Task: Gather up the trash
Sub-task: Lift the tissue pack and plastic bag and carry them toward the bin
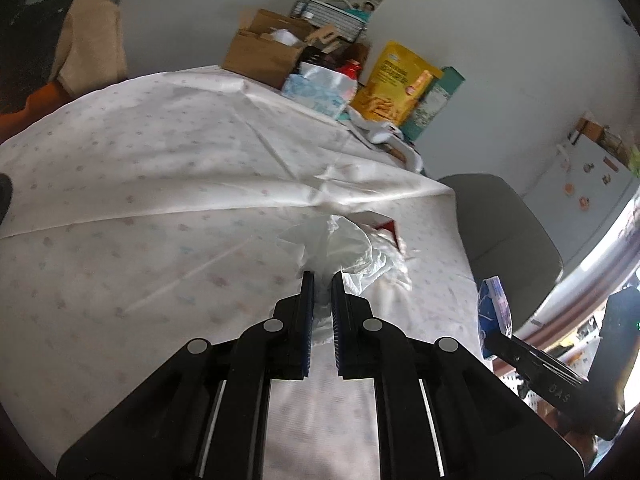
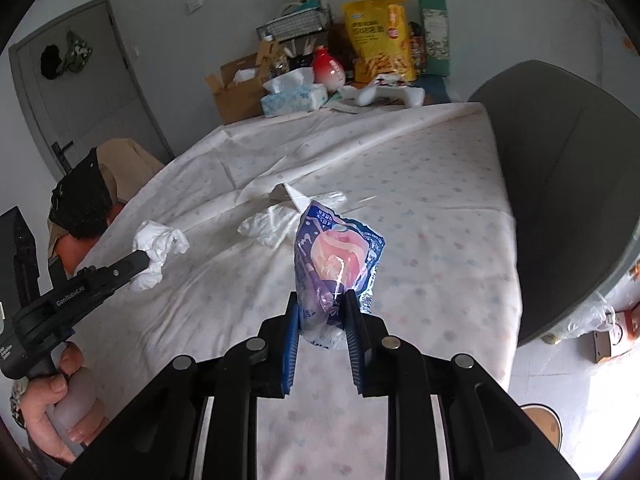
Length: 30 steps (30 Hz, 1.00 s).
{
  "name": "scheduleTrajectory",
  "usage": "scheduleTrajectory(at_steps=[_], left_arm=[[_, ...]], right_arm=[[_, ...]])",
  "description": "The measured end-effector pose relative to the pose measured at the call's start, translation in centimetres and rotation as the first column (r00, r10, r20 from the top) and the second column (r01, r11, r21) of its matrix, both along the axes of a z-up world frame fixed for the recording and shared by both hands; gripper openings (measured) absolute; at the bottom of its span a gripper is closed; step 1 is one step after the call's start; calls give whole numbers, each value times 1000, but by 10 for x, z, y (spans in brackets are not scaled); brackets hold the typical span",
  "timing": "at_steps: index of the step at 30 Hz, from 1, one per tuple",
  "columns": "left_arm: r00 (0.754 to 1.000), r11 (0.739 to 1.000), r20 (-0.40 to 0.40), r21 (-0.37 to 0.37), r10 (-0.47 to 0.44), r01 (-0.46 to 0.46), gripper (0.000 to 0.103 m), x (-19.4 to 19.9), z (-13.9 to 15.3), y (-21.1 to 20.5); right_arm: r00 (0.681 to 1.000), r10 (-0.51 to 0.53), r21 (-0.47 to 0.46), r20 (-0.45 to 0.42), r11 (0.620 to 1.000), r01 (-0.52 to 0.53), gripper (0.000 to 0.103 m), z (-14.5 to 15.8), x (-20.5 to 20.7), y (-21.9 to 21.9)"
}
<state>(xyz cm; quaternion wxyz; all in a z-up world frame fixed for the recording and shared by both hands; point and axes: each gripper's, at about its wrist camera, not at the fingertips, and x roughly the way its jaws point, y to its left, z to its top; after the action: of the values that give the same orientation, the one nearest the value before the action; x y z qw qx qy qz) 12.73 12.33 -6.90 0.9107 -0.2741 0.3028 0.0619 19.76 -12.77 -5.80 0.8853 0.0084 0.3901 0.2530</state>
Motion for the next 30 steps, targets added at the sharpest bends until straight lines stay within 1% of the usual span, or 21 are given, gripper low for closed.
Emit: scheduleTrajectory(at_steps=[8, 14, 24, 30], left_arm=[[996, 996, 4, 15, -91, 91, 9, 11, 6, -41], [986, 986, 5, 30, -165, 164, 9, 21, 10, -74], [961, 959, 12, 60, -278, 276, 9, 41, 19, -134], [934, 931, -2, 73, -357, 357, 9, 50, 18, -178]], right_arm=[[995, -100, 42, 8, 994, 100, 22, 6, -15, -49], [984, -177, 48, 15, 983, 176, 22, 8, -21, -88], [954, -300, 72, 17, 952, 298, 22, 8, -34, -155], [929, -370, 77, 6, 927, 368, 22, 2, -44, -196]])
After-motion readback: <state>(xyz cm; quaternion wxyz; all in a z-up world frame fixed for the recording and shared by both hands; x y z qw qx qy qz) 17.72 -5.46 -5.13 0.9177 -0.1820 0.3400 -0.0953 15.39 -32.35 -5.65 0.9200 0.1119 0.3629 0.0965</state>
